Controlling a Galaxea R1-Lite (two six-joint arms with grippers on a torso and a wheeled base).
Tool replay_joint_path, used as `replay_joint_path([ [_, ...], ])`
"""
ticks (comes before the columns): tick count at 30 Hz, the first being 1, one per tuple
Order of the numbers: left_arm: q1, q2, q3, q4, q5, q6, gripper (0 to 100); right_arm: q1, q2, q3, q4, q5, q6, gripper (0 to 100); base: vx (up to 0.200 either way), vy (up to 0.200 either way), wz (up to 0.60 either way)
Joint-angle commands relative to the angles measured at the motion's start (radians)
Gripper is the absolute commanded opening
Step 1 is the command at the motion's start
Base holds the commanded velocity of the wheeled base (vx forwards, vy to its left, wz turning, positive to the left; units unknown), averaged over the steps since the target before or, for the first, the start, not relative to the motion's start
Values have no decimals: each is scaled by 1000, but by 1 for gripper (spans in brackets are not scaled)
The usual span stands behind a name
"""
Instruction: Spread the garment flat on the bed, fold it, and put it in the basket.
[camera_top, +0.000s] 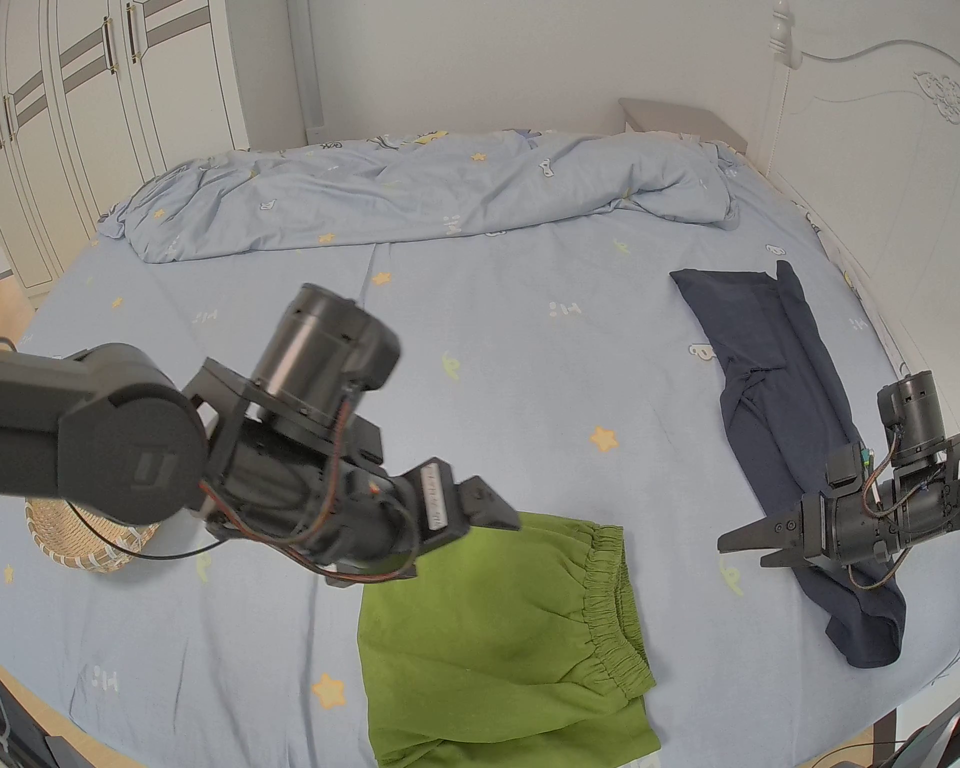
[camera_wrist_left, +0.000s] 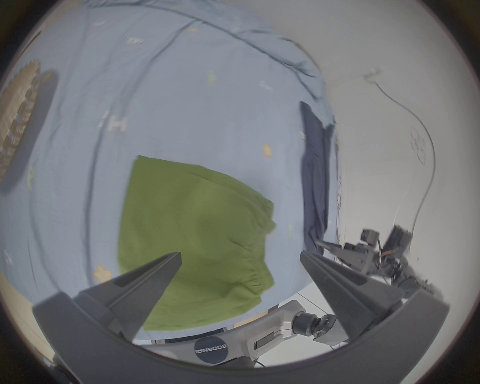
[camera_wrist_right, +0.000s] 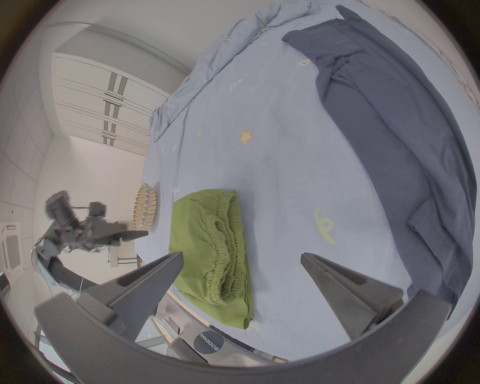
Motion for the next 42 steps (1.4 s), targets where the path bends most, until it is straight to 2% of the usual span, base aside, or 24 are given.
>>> replay_joint_path([
  [1, 320, -14, 279, -122, -274, 106, 100, 74, -17, -95, 3, 2, 8, 100, 0, 0, 0],
  [3, 330, -8, 296, -137, -284, 113, 100, 80, -17, -99, 3, 2, 8, 100, 0, 0, 0],
  [4, 377, 33, 425, -278, -350, 189, 100, 108, -18, -122, 3, 2, 9, 100, 0, 0, 0],
  [5, 390, 70, 485, -369, -363, 222, 100, 112, -20, -118, 3, 0, 9, 100, 0, 0, 0],
  [8, 386, 161, 575, -556, -360, 256, 100, 108, -20, -107, 3, 0, 14, 100, 0, 0, 0],
  [10, 385, 199, 608, -634, -355, 258, 100, 105, -21, -102, 3, 0, 14, 100, 0, 0, 0],
  [20, 370, 213, 623, -674, -363, 256, 100, 108, -20, -101, 3, 0, 16, 100, 0, 0, 0],
  [28, 274, 233, 624, -797, -364, 199, 100, 106, -20, -98, 3, 0, 17, 100, 0, 0, 0],
  [34, 213, 248, 624, -827, -364, 187, 100, 106, -20, -95, 1, 0, 17, 100, 0, 0, 0],
  [42, 173, 273, 624, -916, -364, 155, 100, 106, -20, -95, 1, 0, 17, 100, 0, 0, 0],
])
